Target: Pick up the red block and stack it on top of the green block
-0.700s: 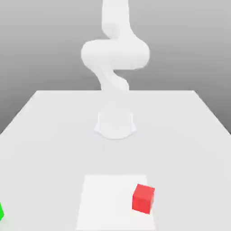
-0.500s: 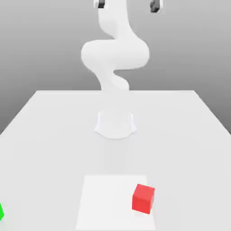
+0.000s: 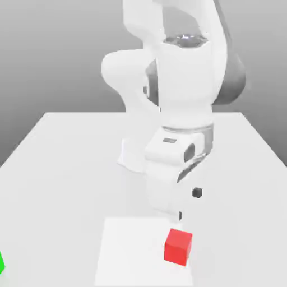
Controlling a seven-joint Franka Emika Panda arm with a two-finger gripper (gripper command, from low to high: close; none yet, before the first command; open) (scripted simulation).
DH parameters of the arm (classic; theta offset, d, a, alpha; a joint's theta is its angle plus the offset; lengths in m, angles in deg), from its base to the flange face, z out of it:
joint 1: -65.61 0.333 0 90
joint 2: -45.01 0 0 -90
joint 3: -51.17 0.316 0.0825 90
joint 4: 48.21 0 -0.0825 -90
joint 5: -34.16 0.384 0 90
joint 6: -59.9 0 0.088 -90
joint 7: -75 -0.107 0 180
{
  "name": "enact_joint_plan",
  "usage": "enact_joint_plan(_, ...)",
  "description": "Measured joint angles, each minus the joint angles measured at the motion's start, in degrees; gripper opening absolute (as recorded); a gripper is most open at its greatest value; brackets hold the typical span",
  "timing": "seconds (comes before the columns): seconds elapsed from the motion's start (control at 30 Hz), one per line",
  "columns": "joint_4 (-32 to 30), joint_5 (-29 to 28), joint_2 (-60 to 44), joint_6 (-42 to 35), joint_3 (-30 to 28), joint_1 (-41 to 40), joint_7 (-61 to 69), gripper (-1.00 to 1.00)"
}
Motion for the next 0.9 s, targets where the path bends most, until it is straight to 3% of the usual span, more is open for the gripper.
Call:
enact_joint_plan(0.2,0.38,2.39,-12.32,9.42,2.54,-1.74,5.18,0.00)
enact_joint_plan(0.23,0.62,2.98,-14.02,10.84,3.07,-2.13,5.65,-1.00)
enact_joint_plan(0.47,0.64,2.91,-14.24,10.94,3.22,-2.29,5.60,-1.00)
enact_joint_plan(0.63,-0.73,-0.31,-5.28,3.38,1.32,-1.10,3.23,-1.00)
enact_joint_plan(0.9,8.99,3.53,-9.49,-5.15,-4.79,-12.06,16.19,-1.00)
